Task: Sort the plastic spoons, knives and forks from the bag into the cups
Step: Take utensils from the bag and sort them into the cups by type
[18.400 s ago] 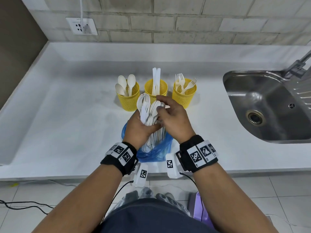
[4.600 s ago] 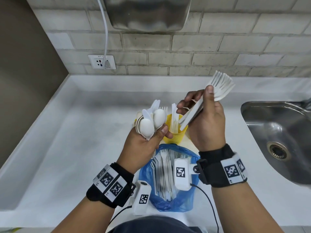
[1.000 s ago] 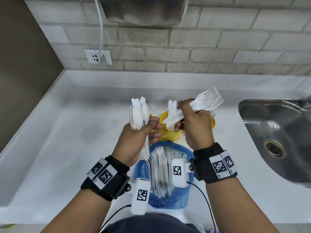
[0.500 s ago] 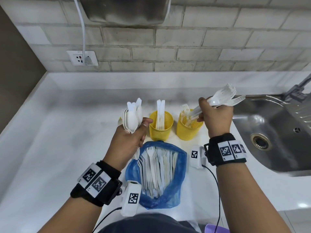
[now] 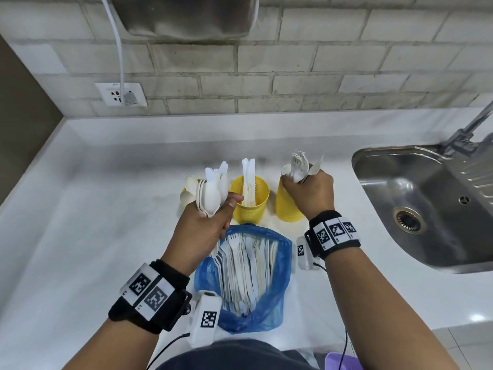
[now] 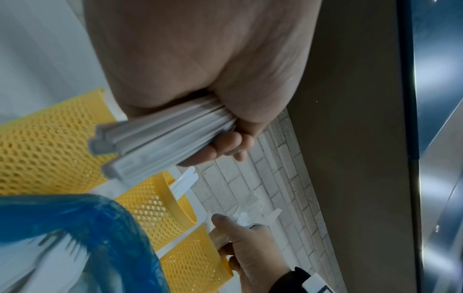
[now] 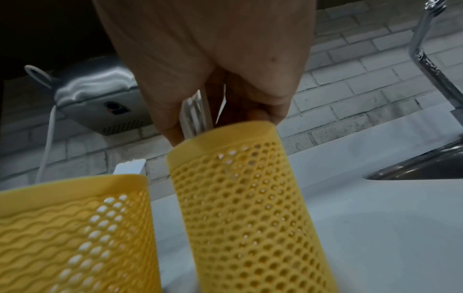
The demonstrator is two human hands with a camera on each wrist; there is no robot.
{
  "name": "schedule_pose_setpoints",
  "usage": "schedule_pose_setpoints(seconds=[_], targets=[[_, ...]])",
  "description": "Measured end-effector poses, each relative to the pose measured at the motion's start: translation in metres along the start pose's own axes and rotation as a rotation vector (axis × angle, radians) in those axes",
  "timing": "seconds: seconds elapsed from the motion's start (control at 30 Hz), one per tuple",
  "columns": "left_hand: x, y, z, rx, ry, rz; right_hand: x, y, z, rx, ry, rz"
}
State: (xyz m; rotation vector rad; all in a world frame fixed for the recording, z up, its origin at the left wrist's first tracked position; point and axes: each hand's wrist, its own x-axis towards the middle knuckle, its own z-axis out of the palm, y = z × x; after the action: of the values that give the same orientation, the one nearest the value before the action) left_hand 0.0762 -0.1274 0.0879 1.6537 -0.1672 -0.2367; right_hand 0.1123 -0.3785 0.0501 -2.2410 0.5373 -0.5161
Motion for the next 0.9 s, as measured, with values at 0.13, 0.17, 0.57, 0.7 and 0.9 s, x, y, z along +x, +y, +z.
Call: schedule_pose_setpoints(seconds=[0.13,0.17,0.57,0.7,0.9], targets=[[0.000,-0.002,-0.001,0.006,0.000,0.002,-0.005,0.006,0.008,-0.140,0.013,-0.035],[0.000,-0.001,-0.001,0.004,-0.003,0.003,-0.006,0.008,0.009,-0.121,0.026,-0.027],[0.001,0.005,0.000,0.008,-0.056,0.030,-0.018,-0.030,-0.007,0.170,0.153,-0.187],[0.003,0.006,0.001,0.014,-0.064,0.067,-0.038,-0.073,-0.018,0.398,-0.096,-0.290],[0.003,0.010,-0.001,0.025,-0.104,0.107,-0.053,-0.102,-0.026,0.643,-0.453,-0.288]])
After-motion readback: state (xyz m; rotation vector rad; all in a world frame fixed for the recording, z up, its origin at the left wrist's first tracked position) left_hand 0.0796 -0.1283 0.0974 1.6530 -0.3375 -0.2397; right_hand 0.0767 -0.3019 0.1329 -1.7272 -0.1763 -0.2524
